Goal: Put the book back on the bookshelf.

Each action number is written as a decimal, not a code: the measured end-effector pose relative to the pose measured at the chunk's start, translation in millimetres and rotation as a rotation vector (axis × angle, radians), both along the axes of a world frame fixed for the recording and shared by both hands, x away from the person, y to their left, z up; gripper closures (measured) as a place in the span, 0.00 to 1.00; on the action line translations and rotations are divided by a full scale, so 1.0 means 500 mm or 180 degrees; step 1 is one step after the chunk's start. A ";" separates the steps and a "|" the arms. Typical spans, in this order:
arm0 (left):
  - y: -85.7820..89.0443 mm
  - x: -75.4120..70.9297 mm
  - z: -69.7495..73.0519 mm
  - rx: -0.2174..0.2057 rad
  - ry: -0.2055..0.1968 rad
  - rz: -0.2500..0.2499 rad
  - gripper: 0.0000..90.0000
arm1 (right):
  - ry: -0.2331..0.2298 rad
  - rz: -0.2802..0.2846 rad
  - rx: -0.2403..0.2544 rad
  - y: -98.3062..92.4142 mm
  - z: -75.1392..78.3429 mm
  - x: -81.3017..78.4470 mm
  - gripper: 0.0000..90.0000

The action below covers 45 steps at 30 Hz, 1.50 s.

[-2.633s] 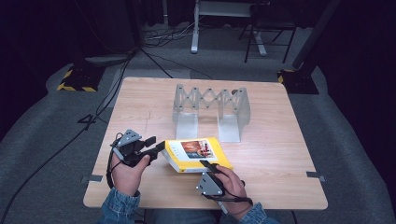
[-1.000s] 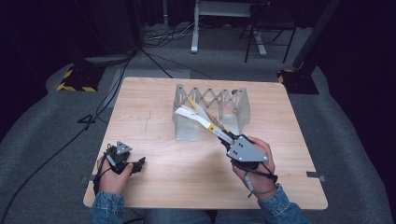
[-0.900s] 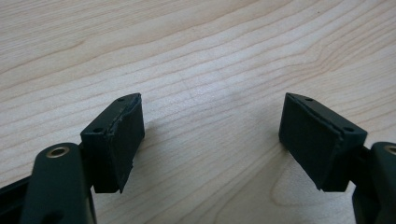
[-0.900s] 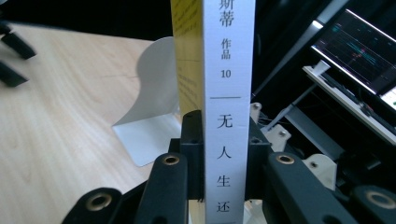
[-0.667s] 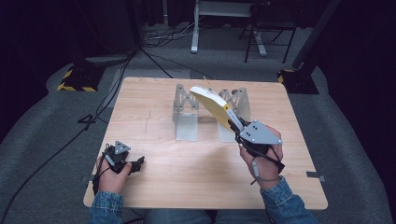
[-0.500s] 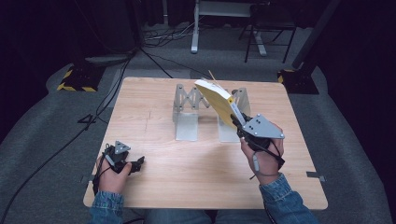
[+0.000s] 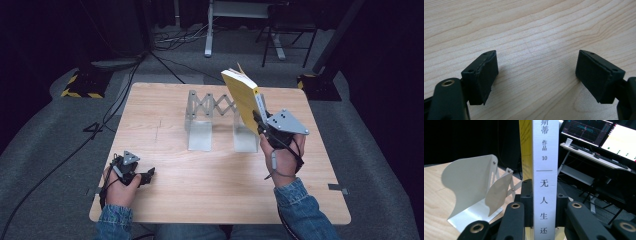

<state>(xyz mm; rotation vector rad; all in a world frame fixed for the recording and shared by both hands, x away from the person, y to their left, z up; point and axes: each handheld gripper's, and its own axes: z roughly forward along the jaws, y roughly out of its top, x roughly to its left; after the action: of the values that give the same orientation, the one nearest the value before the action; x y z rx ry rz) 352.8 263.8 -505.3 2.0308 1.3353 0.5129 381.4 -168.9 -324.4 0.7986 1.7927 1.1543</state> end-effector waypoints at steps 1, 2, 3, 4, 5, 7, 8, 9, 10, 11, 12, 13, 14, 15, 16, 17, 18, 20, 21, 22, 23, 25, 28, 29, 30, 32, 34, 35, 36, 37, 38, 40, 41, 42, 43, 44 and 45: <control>0.000 0.000 0.000 0.0001 0.0001 0.0001 0.21 | 0.0012 -0.0022 0.0029 -0.001 0.000 0.006 0.85; 0.000 0.000 0.000 0.0001 0.0001 0.0000 0.21 | 0.0021 -0.0036 0.0051 -0.001 -0.001 0.010 0.85; 0.000 0.000 0.000 0.0001 0.0002 0.0000 0.21 | 0.0039 -0.0048 0.0095 -0.002 -0.003 0.018 0.85; 0.000 0.000 0.000 0.0006 0.0000 -0.0012 0.21 | 0.0061 -0.0055 0.0133 -0.003 -0.005 0.025 0.85; 0.000 0.000 0.000 0.0001 -0.0005 -0.0001 0.21 | 0.0100 -0.0082 0.0197 -0.003 -0.010 0.037 0.85; 0.000 0.000 0.000 0.0001 -0.0004 0.0000 0.21 | 0.0127 -0.0105 0.0224 -0.003 -0.013 0.043 0.85; 0.000 0.000 0.000 0.0004 -0.0004 -0.0002 0.21 | 0.0137 -0.0129 0.0245 -0.003 -0.016 0.049 0.85; 0.000 0.001 0.000 0.0005 -0.0005 -0.0001 0.21 | 0.0140 -0.0152 0.0261 -0.002 -0.019 0.055 0.85; 0.000 0.001 0.000 0.0003 -0.0005 -0.0005 0.21 | 0.0140 -0.0175 0.0267 -0.001 -0.023 0.061 0.85; 0.000 0.001 0.000 -0.0002 -0.0006 -0.0003 0.21 | 0.0153 -0.0200 0.0284 -0.001 -0.026 0.068 0.85; 0.000 0.001 0.000 -0.0004 -0.0007 -0.0006 0.21 | 0.0162 -0.0213 0.0293 -0.001 -0.028 0.072 0.85; 0.000 0.001 0.000 -0.0003 -0.0008 0.0001 0.21 | 0.0167 -0.0231 0.0312 -0.001 -0.032 0.080 0.85; 0.000 0.001 0.000 -0.0001 -0.0009 -0.0003 0.21 | 0.0170 -0.0257 0.0334 0.000 -0.037 0.088 0.85; -0.001 0.000 0.000 -0.0009 -0.0007 0.0002 0.21 | 0.0170 -0.0257 0.0334 0.000 -0.037 0.088 0.85; -0.001 0.000 0.000 -0.0004 -0.0007 0.0003 0.21 | 0.0173 -0.0273 0.0343 0.000 -0.039 0.093 0.85; 0.000 0.001 0.000 -0.0004 -0.0008 -0.0006 0.21 | 0.0177 -0.0282 0.0345 0.000 -0.041 0.097 0.85; 0.000 0.001 0.000 -0.0004 -0.0009 0.0000 0.21 | 0.0173 -0.0291 0.0358 0.000 -0.044 0.101 0.85; 0.000 0.001 0.000 -0.0002 -0.0009 -0.0001 0.21 | 0.0174 -0.0281 0.0383 0.000 -0.050 0.110 0.85; 0.000 0.001 0.000 0.0003 -0.0010 -0.0002 0.21 | 0.0186 -0.0258 0.0417 0.000 -0.052 0.113 0.85; 0.000 0.001 0.000 0.0000 -0.0010 -0.0003 0.21 | 0.0198 -0.0252 0.0458 -0.001 -0.055 0.116 0.85; 0.000 0.001 0.000 0.0003 -0.0011 -0.0002 0.21 | 0.0199 -0.0255 0.0485 -0.001 -0.057 0.118 0.85; 0.000 0.001 0.000 0.0002 -0.0011 -0.0006 0.21 | 0.0194 -0.0270 0.0506 -0.001 -0.060 0.119 0.85; 0.000 0.001 0.000 0.0002 -0.0011 -0.0008 0.21 | 0.0192 -0.0314 0.0538 -0.001 -0.069 0.120 0.85; 0.000 0.001 0.000 0.0003 -0.0011 -0.0008 0.21 | 0.0187 -0.0319 0.0552 -0.001 -0.072 0.121 0.85; 0.000 0.001 0.000 0.0002 -0.0011 -0.0009 0.21 | 0.0183 -0.0327 0.0554 -0.001 -0.075 0.122 0.85; 0.000 0.001 0.000 0.0003 -0.0011 -0.0009 0.21 | 0.0159 -0.0343 0.0582 0.001 -0.080 0.121 0.85; 0.000 0.001 0.000 0.0001 -0.0010 -0.0008 0.21 | 0.0144 -0.0348 0.0593 0.003 -0.084 0.121 0.85; 0.000 0.001 0.000 0.0002 -0.0011 -0.0010 0.21 | 0.0132 -0.0359 0.0606 0.004 -0.086 0.121 0.85; 0.000 0.001 0.000 0.0002 -0.0011 -0.0009 0.21 | 0.0121 -0.0364 0.0603 0.006 -0.088 0.120 0.85; 0.000 0.001 0.000 0.0002 -0.0012 -0.0008 0.21 | 0.0112 -0.0359 0.0615 0.007 -0.090 0.119 0.85; 0.000 0.001 0.000 0.0002 -0.0011 -0.0008 0.21 | 0.0101 -0.0362 0.0620 0.008 -0.092 0.118 0.85; 0.000 0.001 0.000 0.0010 -0.0013 -0.0010 0.21 | 0.0110 -0.0364 0.0621 0.008 -0.097 0.118 0.85; 0.000 0.001 0.000 0.0012 -0.0014 -0.0012 0.21 | 0.0133 -0.0367 0.0615 0.008 -0.102 0.119 0.85; 0.000 0.001 0.000 0.0013 -0.0014 -0.0012 0.21 | 0.0166 -0.0358 0.0604 0.008 -0.107 0.120 0.84; -0.001 0.000 0.000 0.0001 -0.0007 -0.0011 0.21 | 0.0190 -0.0343 0.0613 0.008 -0.111 0.121 0.84; -0.001 0.000 0.000 0.0002 -0.0008 -0.0011 0.21 | 0.0237 -0.0314 0.0616 0.008 -0.117 0.123 0.84; -0.001 0.001 0.000 0.0004 -0.0008 -0.0010 0.21 | 0.0271 -0.0302 0.0608 0.009 -0.120 0.123 0.84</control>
<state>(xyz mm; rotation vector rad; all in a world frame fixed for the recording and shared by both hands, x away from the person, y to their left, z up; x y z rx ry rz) 353.1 263.3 -505.3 2.0323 1.3305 0.5149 443.1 -164.4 -384.7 1.0476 1.7107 1.2582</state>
